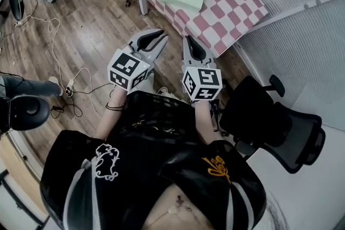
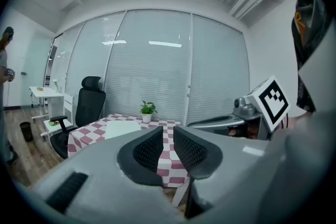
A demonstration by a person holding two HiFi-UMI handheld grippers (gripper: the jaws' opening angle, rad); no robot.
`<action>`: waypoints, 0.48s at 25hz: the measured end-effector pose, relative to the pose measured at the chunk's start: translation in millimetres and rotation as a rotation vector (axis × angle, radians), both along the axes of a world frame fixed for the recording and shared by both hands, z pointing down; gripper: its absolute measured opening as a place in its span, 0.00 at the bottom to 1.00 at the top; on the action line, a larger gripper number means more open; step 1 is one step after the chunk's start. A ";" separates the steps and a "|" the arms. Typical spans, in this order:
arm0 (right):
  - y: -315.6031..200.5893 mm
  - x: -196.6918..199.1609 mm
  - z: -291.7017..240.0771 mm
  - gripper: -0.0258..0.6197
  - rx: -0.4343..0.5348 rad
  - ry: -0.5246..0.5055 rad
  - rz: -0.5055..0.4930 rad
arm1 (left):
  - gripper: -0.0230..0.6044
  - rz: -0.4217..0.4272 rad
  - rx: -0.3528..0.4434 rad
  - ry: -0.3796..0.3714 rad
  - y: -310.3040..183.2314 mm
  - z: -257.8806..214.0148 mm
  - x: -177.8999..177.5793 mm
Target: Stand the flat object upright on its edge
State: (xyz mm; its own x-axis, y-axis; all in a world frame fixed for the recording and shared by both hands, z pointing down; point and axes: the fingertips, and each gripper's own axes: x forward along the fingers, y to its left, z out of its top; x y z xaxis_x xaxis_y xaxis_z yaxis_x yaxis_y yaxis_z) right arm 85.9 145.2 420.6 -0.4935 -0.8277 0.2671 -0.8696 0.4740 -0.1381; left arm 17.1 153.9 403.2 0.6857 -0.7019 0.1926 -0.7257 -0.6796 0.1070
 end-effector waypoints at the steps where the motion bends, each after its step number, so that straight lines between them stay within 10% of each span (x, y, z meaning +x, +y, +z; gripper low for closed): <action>1: -5.8 -0.4 1.4 0.09 -0.003 0.000 0.003 | 0.15 -0.002 -0.001 0.000 -6.2 0.7 -2.0; 12: -95.5 -10.9 4.4 0.09 -0.039 -0.010 0.056 | 0.15 0.025 -0.015 0.000 -99.4 -0.9 -25.8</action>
